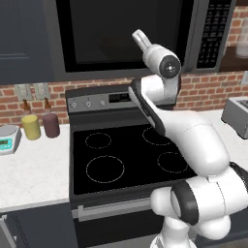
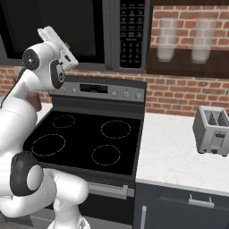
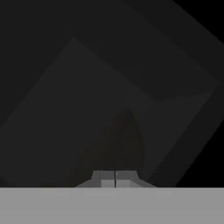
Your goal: Open the microwave, place the bowl with waffle inside the microwave, then close the microwave door and turn it on.
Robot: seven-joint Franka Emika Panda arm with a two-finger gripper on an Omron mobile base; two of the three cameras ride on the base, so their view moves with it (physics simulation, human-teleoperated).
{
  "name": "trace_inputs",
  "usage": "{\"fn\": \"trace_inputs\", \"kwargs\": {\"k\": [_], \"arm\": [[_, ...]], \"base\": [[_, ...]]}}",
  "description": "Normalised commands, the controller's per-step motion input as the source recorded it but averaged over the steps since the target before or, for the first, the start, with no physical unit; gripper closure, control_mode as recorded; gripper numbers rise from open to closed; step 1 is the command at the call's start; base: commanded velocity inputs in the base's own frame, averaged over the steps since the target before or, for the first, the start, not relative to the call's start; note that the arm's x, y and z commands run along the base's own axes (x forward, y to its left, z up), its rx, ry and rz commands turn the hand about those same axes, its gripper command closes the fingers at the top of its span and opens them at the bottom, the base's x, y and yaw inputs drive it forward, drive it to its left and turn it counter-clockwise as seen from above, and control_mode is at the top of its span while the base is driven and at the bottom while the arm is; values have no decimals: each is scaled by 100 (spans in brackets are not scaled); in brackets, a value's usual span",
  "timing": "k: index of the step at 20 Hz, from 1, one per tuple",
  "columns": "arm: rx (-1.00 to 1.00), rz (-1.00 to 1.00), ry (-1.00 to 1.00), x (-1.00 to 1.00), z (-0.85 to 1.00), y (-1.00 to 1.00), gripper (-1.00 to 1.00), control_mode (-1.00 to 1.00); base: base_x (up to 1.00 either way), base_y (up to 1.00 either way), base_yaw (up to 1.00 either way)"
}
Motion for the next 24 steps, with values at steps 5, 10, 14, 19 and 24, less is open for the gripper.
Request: {"fn": "trace_inputs", "kwargs": {"k": [5,10,14,19,24], "arm": [[0,10,33,69,9,-13,100,-100],[0,2,-2,-67,-14,-17,100,-100],[5,1,-43,-100,-32,-13,100,-100],[11,0,-33,-100,-5,-29,100,-100],[22,-1,-4,-99,0,-80,100,-100]], "base": [[0,0,0],[0,0,0],[0,0,0],[0,0,0],[0,0,0]]}}
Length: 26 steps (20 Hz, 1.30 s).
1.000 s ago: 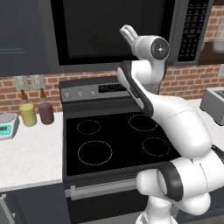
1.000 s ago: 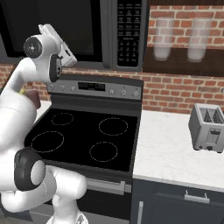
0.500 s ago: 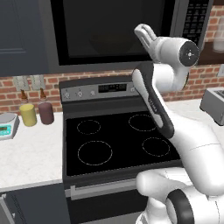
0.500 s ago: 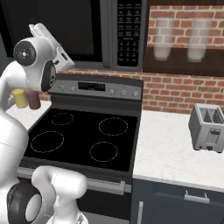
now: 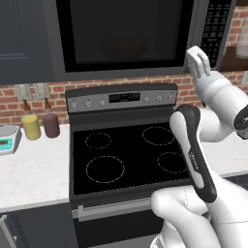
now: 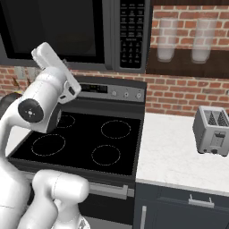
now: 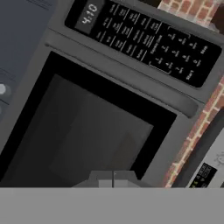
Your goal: Open the microwave, place the bowl with waffle inside the microwave, then close the microwave door and turn it on.
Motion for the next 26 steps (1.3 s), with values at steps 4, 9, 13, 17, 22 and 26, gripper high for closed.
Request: {"fn": "trace_inputs", "kwargs": {"k": [4,9,13,17,22,26], "arm": [[31,-3,4,-76,6,-93,100,-100],[29,0,15,-83,23,-80,100,-100],[20,0,26,-75,19,-68,100,-100],[12,2,42,-46,2,-62,100,-100],[2,7,42,-14,0,-25,100,-100],[4,9,-2,0,-33,3,100,-100]], "base": [[0,0,0],[0,0,0],[0,0,0],[0,0,0],[0,0,0],[0,0,0]]}}
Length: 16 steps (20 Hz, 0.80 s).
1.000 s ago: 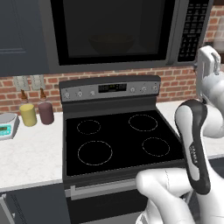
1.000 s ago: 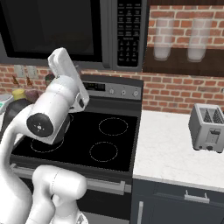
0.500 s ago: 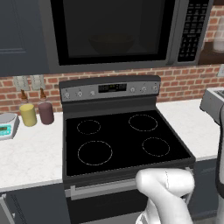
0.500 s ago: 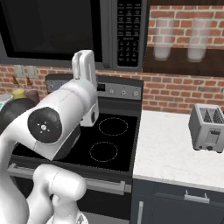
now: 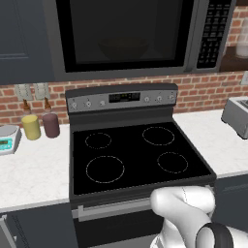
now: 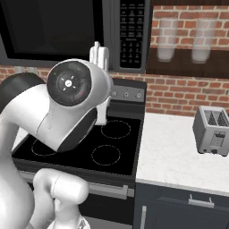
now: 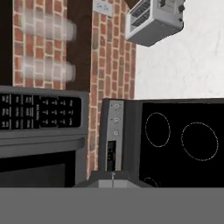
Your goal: Open the microwave, place the bowl with waffle inside the microwave, then close the microwave door and turn it on.
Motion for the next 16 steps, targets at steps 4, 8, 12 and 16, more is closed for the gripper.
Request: {"fn": "trace_inputs", "kwargs": {"k": [4,8,12,16], "arm": [[8,9,-29,11,-61,23,100,-100],[10,11,-28,31,-43,19,100,-100],[4,8,-2,45,-3,7,100,-100],[0,7,6,40,21,0,100,-100]], "base": [[0,0,0],[0,0,0],[0,0,0],[0,0,0]]}}
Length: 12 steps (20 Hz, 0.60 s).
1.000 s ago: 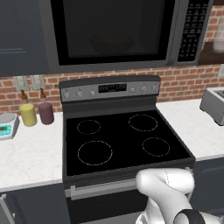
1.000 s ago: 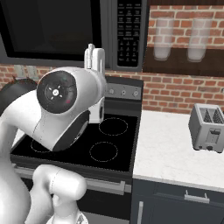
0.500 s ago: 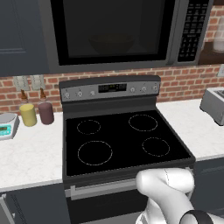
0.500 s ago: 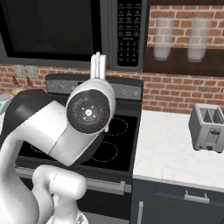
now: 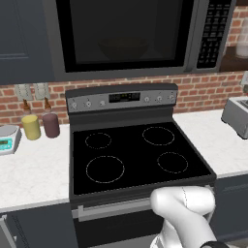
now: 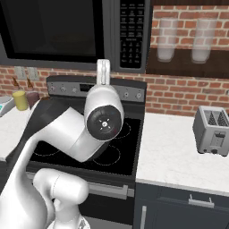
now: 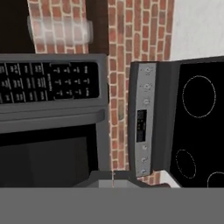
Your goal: Open the microwave, place the bowl with waffle inside the microwave, then close the microwave door and turn it on.
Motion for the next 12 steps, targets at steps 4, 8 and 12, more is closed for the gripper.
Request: {"fn": "trace_inputs", "kwargs": {"k": [4,8,12], "arm": [[0,5,9,25,34,0,100,-100],[0,6,1,18,11,0,100,-100],[0,5,0,31,0,0,100,-100]], "base": [[0,0,0],[0,0,0],[0,0,0]]}}
